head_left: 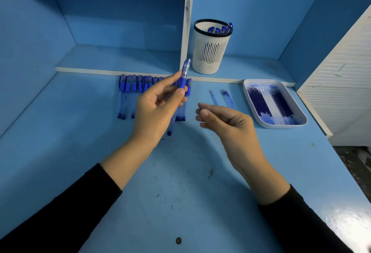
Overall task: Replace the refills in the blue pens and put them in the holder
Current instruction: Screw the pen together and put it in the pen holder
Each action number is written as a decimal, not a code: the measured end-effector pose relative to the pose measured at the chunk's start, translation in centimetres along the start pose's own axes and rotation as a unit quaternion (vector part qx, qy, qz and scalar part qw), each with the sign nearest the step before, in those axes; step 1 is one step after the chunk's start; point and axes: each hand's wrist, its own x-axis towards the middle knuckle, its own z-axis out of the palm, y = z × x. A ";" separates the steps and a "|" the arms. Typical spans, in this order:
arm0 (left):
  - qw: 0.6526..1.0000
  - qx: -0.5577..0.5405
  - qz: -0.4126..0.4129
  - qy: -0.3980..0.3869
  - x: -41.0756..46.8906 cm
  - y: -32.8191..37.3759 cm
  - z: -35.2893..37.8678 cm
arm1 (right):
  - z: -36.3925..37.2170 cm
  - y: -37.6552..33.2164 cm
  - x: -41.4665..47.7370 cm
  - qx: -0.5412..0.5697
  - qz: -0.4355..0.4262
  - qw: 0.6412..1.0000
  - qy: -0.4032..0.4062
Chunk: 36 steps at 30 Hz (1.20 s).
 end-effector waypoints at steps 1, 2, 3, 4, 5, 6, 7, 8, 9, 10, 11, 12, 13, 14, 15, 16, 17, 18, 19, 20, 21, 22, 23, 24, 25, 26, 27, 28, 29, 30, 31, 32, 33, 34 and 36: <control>1.000 0.012 0.004 -0.014 -0.1 0.1 -0.5 | -0.2 -0.1 0.1 0.005 -0.008 1.000 0.012; 0.999 0.026 0.004 -0.032 -0.3 0.2 -0.9 | -0.4 -0.1 0.1 0.011 -0.016 1.000 0.021; 0.998 0.041 -0.001 -0.051 -0.6 0.2 -1.3 | -0.6 0.0 0.2 0.012 -0.025 0.999 0.025; 0.996 0.054 -0.008 -0.069 -1.0 0.1 -1.7 | -0.6 0.1 0.2 0.010 -0.035 0.999 0.025; 0.994 0.065 -0.018 -0.088 -1.3 0.0 -2.0 | -0.7 0.2 0.2 0.006 -0.044 0.999 0.020; 0.991 0.077 -0.027 -0.110 -1.7 -0.2 -2.3 | -0.6 0.4 0.2 0.005 -0.050 0.999 0.014; 0.986 0.091 -0.035 -0.136 -2.0 -0.3 -2.6 | -0.4 0.5 0.2 0.007 -0.052 0.999 0.008; 0.980 0.107 -0.042 -0.162 -2.4 -0.5 -2.7 | -0.3 0.6 0.2 0.011 -0.054 0.998 0.002; 0.974 0.121 -0.050 -0.185 -2.7 -0.6 -2.8 | -0.1 0.7 0.1 0.013 -0.057 0.998 -0.003; 0.969 0.134 -0.058 -0.200 -2.9 -0.7 -2.8 | 0.0 0.9 0.1 0.007 -0.062 0.998 -0.005; 0.966 0.144 -0.062 -0.207 -3.1 -0.9 -2.8 | 0.1 1.1 0.0 -0.005 -0.068 0.998 -0.004; 0.965 0.153 -0.062 -0.206 -3.1 -1.0 -2.8 | 0.1 1.3 0.0 -0.015 -0.071 0.997 0.000; 0.965 0.160 -0.060 -0.200 -3.1 -1.1 -2.8 | 0.1 1.5 0.0 -0.015 -0.071 0.997 0.004; 0.966 0.162 -0.059 -0.194 -3.1 -1.2 -2.7 | 0.1 1.6 0.0 -0.007 -0.066 0.998 0.010; 0.967 0.162 -0.058 -0.190 -3.0 -1.2 -2.7 | 0.0 1.7 0.1 0.000 -0.059 0.998 0.016; 0.967 0.161 -0.058 -0.187 -3.0 -1.3 -2.6 | 0.0 1.8 0.1 0.003 -0.053 0.998 0.020; 0.968 0.159 -0.058 -0.185 -2.9 -1.3 -2.6 | -0.1 1.8 0.2 0.002 -0.049 0.999 0.021; 0.969 0.158 -0.058 -0.183 -2.9 -1.3 -2.6 | -0.1 1.9 0.3 0.000 -0.047 0.999 0.021; 0.969 0.157 -0.057 -0.181 -3.0 -1.3 -2.5 | -0.2 1.9 0.3 -0.003 -0.047 0.999 0.021; 0.970 0.155 -0.058 -0.179 -3.0 -1.3 -2.4 | -0.2 1.9 0.4 -0.002 -0.047 0.999 0.022; 0.971 0.152 -0.059 -0.175 -2.9 -1.3 -2.4 | -0.3 2.0 0.5 0.003 -0.049 0.999 0.024; 0.973 0.146 -0.060 -0.171 -2.9 -1.3 -2.3 | -0.3 2.0 0.5 0.007 -0.051 0.998 0.024; 0.974 0.140 -0.060 -0.169 -2.8 -1.3 -2.2 | -0.3 1.9 0.5 0.008 -0.056 0.998 0.023; 0.975 0.134 -0.060 -0.167 -2.7 -1.3 -2.1 | -0.3 1.9 0.6 0.009 -0.062 0.998 0.020; 0.976 0.130 -0.058 -0.165 -2.6 -1.3 -2.0 | -0.2 1.9 0.5 0.014 -0.067 0.998 0.017; 0.977 0.123 -0.059 -0.164 -2.5 -1.3 -1.9 | -0.2 1.9 0.5 0.023 -0.070 0.997 0.015; 0.978 0.114 -0.061 -0.164 -2.5 -1.3 -1.9 | -0.2 1.9 0.5 0.033 -0.071 0.997 0.014; 0.979 0.102 -0.065 -0.164 -2.5 -1.3 -1.8 | -0.2 2.0 0.5 0.041 -0.070 0.997 0.012; 0.980 0.092 -0.067 -0.163 -2.5 -1.4 -1.8 | -0.2 2.0 0.5 0.048 -0.070 0.996 0.009; 0.981 0.088 -0.067 -0.162 -2.5 -1.4 -1.8 | -0.2 2.0 0.5 0.053 -0.070 0.996 0.006; 0.981 0.086 -0.065 -0.161 -2.4 -1.4 -1.8 | -0.1 2.0 0.5 0.057 -0.073 0.996 0.003; 0.981 0.084 -0.065 -0.161 -2.4 -1.4 -1.9 | 0.0 2.0 0.5 0.060 -0.075 0.995 0.001; 0.981 0.081 -0.067 -0.161 -2.4 -1.3 -1.9 | 0.0 2.0 0.5 0.063 -0.077 0.995 -0.001; 0.981 0.080 -0.071 -0.160 -2.5 -1.3 -1.9 | 0.0 1.9 0.6 0.065 -0.079 0.995 -0.002; 0.981 0.083 -0.077 -0.158 -2.5 -1.2 -1.9 | 0.0 2.0 0.5 0.065 -0.082 0.995 -0.004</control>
